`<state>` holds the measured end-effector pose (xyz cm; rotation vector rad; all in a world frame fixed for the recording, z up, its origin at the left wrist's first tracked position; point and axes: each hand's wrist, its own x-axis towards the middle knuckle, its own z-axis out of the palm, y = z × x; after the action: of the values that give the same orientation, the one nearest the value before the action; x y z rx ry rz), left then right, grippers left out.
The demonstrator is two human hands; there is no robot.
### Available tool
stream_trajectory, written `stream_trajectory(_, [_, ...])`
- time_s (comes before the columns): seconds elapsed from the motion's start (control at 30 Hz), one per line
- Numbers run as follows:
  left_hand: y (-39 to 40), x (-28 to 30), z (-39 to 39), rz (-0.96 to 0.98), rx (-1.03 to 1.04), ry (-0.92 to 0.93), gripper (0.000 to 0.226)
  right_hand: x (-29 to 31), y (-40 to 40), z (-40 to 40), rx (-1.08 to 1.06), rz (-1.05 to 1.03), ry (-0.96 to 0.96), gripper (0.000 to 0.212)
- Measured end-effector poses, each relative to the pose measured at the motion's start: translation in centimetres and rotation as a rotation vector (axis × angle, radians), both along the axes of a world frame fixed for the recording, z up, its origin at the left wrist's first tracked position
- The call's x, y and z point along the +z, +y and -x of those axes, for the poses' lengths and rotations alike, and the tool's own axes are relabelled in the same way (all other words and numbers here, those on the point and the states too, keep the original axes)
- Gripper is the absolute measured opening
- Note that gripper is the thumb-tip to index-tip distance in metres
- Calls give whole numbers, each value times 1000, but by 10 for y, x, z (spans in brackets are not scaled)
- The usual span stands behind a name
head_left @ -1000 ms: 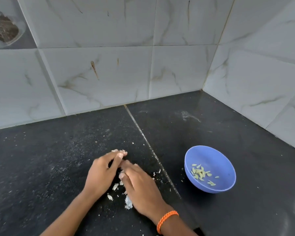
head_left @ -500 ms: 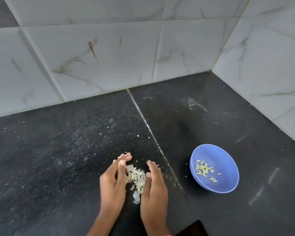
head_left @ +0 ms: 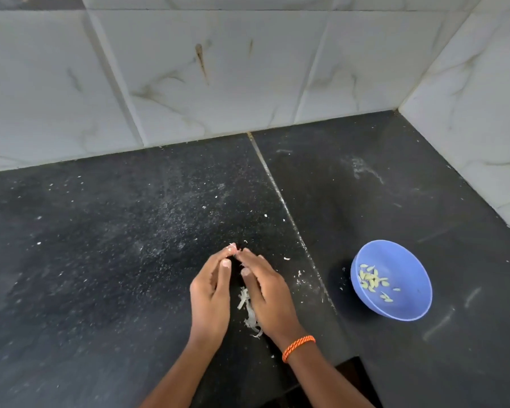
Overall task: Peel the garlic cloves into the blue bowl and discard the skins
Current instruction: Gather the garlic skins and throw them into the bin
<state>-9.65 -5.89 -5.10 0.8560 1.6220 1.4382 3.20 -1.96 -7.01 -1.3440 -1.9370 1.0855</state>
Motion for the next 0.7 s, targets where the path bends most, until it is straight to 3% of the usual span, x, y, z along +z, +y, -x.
stream_trajectory(0.17, [-25,0,-6,5,20,-42,31,8,-21,-6,214,-26,61,39])
stream_trajectory(0.3, [-35,9,-4,-10,123,-68,28,13,-19,-14,306,-420,-507,52])
stream_trajectory(0.4, [-40,15,-8,-6,224,-77,26,13,-25,-11,391,-524,-727,66])
stream_trajectory(0.7, [-47,9,-29,-6,340,-75,24,3,-27,-2,523,-790,-777,32])
